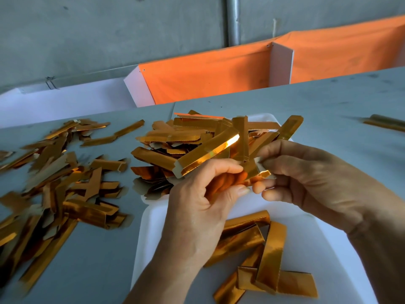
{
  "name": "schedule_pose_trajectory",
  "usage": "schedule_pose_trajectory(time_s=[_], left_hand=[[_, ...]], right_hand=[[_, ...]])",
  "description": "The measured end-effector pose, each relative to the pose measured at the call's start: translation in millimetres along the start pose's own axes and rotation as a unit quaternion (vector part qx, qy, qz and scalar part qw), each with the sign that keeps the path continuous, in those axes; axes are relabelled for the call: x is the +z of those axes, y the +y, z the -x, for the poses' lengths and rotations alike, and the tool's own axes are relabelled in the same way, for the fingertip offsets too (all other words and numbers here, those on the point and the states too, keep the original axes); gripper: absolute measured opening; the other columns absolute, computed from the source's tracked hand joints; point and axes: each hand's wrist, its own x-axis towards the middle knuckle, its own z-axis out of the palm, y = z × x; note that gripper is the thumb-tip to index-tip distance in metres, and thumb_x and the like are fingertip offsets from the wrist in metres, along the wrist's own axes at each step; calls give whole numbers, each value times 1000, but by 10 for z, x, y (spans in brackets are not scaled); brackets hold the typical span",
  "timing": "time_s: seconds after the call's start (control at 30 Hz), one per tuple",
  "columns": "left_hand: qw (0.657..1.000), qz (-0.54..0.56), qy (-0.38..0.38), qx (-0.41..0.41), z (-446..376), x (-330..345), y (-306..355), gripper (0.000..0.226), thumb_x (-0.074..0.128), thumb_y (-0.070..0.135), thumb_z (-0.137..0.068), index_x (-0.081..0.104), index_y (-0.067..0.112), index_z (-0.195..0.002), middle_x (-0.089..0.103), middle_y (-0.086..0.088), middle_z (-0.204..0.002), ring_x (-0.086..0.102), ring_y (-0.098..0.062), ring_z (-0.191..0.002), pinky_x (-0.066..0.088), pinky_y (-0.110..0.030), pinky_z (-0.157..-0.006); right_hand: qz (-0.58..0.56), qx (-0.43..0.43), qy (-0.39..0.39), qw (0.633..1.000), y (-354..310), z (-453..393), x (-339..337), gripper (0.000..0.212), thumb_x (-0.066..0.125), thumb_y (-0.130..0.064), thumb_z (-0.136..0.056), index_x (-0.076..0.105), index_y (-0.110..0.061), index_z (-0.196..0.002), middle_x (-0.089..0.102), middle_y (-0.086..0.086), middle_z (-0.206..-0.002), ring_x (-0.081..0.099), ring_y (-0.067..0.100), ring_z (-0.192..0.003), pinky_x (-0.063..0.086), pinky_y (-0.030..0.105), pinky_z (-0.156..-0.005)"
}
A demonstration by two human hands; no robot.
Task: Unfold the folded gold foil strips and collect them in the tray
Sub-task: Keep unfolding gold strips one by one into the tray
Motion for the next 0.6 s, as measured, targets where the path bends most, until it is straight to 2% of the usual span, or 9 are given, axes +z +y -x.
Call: schedule_pose_trajectory(time_s=[0.1, 0.2, 0.33, 0.5, 0.6], left_hand=[[1000, 12, -4, 3, -8, 2, -3, 23, 67, 29, -77, 65, 28, -100, 66, 19, -106, 62, -3, -102, 47, -8, -80], [1000, 13, -7, -4, -7, 0, -7, 24, 67, 31, -76, 64, 30, -100, 66, 21, -106, 62, -1, -103, 47, -8, -80], [1000, 17, -14, -5, -5, -14, -8, 25, 66, 31, -76, 64, 29, -101, 66, 20, -107, 62, -1, -104, 47, -8, -81], [999, 22, -29, -5, 1, -26, 18, 25, 66, 30, -76, 65, 28, -100, 66, 20, -106, 61, 1, -103, 47, -7, -79], [999, 10, -46, -14, 7, -21, 25, 24, 65, 33, -75, 65, 31, -99, 65, 21, -106, 61, 2, -103, 47, -6, -78]], right_hand=[[-5, -6, -11, 1000, -19, 3, -10, 11, 61, -16, -75, 72, -18, -74, 69, 12, -69, 68, 15, -60, 53, 20, -48], [-16, -8, -1, 1000, -15, -2, -24, 11, 63, -19, -71, 71, -16, -77, 67, 9, -66, 66, 14, -57, 51, 20, -46], [-26, -6, -6, 1000, 7, -16, -42, 28, 65, -29, -72, 65, -8, -91, 67, 6, -70, 65, 12, -58, 51, 19, -47], [10, -6, -23, 1000, -14, -5, -39, 3, 67, -18, -67, 71, -18, -68, 63, 9, -63, 61, 13, -54, 50, 19, -48], [71, -20, -7, 997, 0, -12, -20, 6, 67, -18, -64, 66, -14, -68, 56, 8, -58, 53, 12, -49, 46, 18, -46]])
